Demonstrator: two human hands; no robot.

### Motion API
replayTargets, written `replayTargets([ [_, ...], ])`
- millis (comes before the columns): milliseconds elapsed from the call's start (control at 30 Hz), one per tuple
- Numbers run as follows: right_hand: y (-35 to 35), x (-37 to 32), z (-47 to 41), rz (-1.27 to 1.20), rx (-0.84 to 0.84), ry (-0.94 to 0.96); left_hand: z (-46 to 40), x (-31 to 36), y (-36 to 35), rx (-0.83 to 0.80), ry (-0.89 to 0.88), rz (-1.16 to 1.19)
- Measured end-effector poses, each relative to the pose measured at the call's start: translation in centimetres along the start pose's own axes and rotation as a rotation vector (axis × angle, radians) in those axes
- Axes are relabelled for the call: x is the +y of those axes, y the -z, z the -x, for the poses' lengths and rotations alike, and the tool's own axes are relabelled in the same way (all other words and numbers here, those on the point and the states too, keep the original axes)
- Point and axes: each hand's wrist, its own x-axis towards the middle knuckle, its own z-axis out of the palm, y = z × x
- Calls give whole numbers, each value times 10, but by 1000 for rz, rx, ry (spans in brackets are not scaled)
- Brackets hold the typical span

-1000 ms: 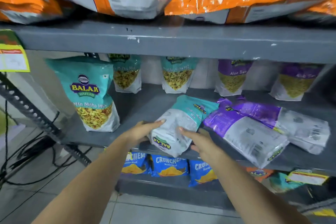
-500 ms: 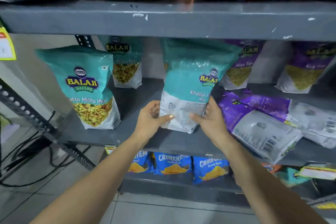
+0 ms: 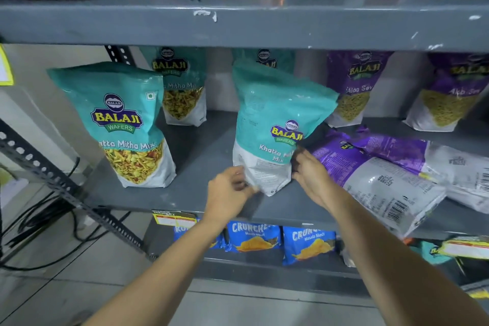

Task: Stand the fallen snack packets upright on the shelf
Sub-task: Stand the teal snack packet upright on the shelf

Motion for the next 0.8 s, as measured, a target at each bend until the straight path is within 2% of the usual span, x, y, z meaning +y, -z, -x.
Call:
replayTargets([
  [67,-1,1,5,127,-77,-6,3,0,-11,-96,-9,74],
  [267,10,-9,8,399,-277,-5,-6,-4,-13,-119,-35,41],
  [400,15,-28,1,252,-387,-24,-18,-4,-4,-146,-83,-7],
  [500,23,-35,-4,296,-343,-9,-35,-5,19,-231,-108,-111],
  [633,22,-37,-4,349,-428,-6,-46,6,37,-330,-96,-9],
  [800,13,-32,-1,414,-296,69,-41,20,24,-243,-136,40],
])
